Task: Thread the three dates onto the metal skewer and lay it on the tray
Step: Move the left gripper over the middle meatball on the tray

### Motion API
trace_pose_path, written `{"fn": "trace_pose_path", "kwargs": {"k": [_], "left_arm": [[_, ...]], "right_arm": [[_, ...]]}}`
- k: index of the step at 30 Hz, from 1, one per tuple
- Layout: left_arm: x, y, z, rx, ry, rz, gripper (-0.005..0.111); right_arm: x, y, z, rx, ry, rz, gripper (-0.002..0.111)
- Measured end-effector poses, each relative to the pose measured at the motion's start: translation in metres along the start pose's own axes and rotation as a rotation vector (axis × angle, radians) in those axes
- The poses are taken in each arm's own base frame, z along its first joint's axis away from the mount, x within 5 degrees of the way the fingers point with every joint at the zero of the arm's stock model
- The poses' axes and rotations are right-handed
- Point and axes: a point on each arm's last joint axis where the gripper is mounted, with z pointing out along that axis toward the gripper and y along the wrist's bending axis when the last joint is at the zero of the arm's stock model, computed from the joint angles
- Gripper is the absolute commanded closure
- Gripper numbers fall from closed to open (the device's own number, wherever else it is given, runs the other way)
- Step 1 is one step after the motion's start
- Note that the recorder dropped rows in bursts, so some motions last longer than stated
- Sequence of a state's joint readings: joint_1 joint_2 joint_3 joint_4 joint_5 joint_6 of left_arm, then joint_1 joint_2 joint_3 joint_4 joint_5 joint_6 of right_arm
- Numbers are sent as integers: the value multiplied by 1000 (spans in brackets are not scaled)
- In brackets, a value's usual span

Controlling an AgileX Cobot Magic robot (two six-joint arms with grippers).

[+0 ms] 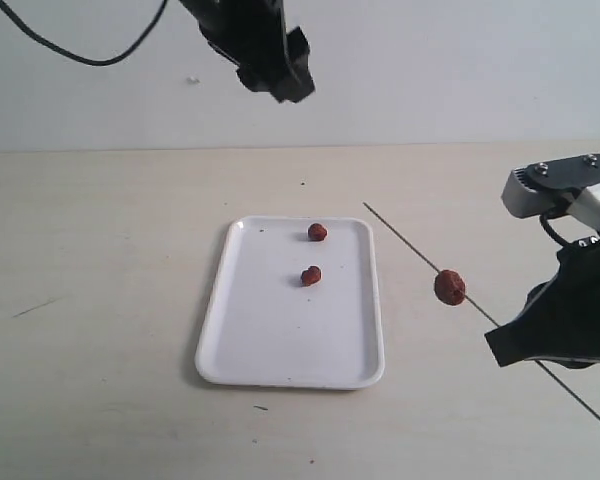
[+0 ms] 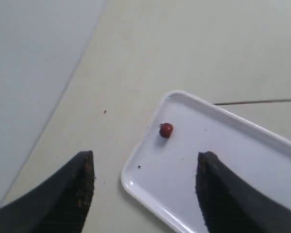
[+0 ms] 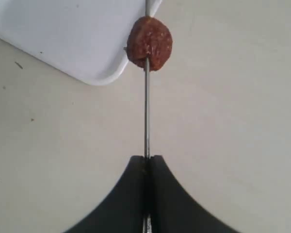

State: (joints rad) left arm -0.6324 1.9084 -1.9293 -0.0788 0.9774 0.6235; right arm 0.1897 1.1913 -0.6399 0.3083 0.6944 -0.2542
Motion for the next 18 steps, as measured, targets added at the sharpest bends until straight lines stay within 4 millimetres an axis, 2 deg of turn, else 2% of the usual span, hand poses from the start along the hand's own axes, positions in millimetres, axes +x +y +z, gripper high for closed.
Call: {"fn": "trace_pose_path", "kwargs": {"k": [6, 9, 12, 18], "left_arm": [[15, 25, -6, -96, 19, -515, 46], [23, 29, -1, -92, 55, -658, 46], [28, 22, 16, -21, 115, -775, 46], [40, 1, 68, 172, 268, -981, 46]], "right_arm": [[10, -5, -13, 86, 42, -13, 108], [15, -9, -20, 144, 59, -17, 108], [20, -11, -26, 176, 86, -24, 108], [28, -14, -32, 221, 153, -42, 108]]}}
